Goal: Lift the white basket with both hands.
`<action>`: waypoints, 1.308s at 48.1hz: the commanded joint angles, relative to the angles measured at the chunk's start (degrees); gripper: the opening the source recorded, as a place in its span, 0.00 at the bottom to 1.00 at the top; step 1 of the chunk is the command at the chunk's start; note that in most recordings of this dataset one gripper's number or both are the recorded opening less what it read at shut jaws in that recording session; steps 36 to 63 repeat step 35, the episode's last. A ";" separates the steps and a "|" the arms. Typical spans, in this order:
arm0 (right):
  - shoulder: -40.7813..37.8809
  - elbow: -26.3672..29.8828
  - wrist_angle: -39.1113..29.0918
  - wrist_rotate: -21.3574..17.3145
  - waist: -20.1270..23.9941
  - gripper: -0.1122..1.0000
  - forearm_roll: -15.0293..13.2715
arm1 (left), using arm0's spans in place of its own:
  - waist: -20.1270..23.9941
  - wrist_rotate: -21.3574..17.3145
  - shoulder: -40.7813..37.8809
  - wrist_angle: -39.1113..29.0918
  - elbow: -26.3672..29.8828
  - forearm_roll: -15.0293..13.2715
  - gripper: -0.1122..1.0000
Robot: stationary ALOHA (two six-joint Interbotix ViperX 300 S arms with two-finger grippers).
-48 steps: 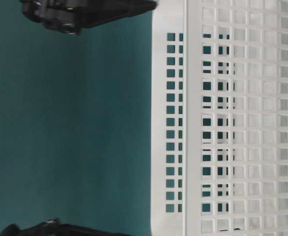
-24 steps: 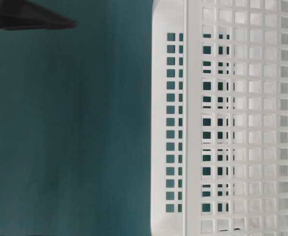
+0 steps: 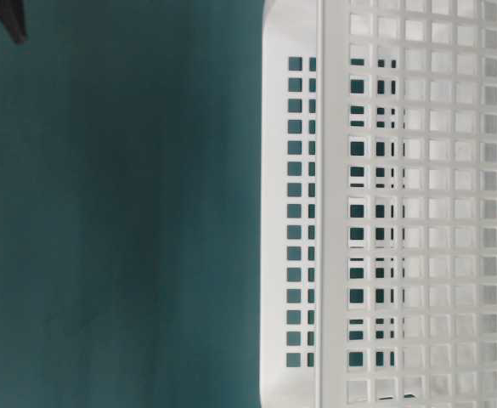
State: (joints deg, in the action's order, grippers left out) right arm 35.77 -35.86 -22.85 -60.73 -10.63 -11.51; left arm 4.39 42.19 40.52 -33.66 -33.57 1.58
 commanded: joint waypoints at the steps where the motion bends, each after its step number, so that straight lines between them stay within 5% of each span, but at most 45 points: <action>1: 1.67 -1.23 2.29 2.99 0.26 0.91 -0.79 | -0.44 -4.48 1.32 3.16 -0.44 0.18 0.91; 22: 13.71 -10.55 5.36 29.53 3.08 0.91 -1.23 | -2.99 -22.24 6.50 10.81 -6.94 0.18 0.91; 29: 17.14 -13.18 9.49 35.77 4.75 0.91 -1.23 | -5.10 -26.81 7.38 14.06 -10.55 0.18 0.91; 35: 20.74 -15.12 11.95 37.18 5.98 0.91 -1.23 | -5.89 -28.39 7.91 18.90 -12.22 0.18 0.91; 63: 20.74 -15.12 11.95 37.18 5.98 0.91 -1.23 | -5.89 -28.39 7.91 18.90 -12.22 0.18 0.91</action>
